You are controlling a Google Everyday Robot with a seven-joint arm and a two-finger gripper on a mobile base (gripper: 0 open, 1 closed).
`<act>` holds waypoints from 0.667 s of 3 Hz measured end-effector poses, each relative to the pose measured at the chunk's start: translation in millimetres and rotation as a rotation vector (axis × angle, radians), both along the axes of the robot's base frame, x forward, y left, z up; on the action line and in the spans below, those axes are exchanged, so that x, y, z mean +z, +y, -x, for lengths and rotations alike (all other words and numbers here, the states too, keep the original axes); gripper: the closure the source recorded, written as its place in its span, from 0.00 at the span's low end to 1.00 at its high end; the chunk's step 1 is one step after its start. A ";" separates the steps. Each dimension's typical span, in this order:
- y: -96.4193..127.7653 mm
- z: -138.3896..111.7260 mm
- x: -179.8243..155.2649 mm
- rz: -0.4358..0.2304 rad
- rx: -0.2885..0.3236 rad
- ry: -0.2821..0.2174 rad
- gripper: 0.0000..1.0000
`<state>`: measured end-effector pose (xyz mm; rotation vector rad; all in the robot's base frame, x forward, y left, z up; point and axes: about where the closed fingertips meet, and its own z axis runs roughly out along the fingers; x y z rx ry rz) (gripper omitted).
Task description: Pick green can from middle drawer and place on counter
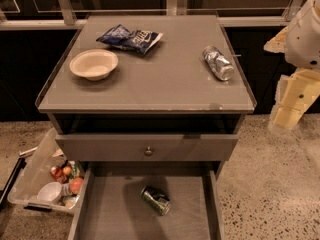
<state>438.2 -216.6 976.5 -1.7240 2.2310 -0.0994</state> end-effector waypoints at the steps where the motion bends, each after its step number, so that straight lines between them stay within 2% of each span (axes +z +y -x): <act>1: 0.1 0.0 -0.1 0.000 0.000 0.000 0.00; 2: 2.3 1.2 -3.2 -0.003 0.000 0.008 0.00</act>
Offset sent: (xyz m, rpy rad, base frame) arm -0.0042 0.0048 -0.0145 0.0072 0.0463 0.0027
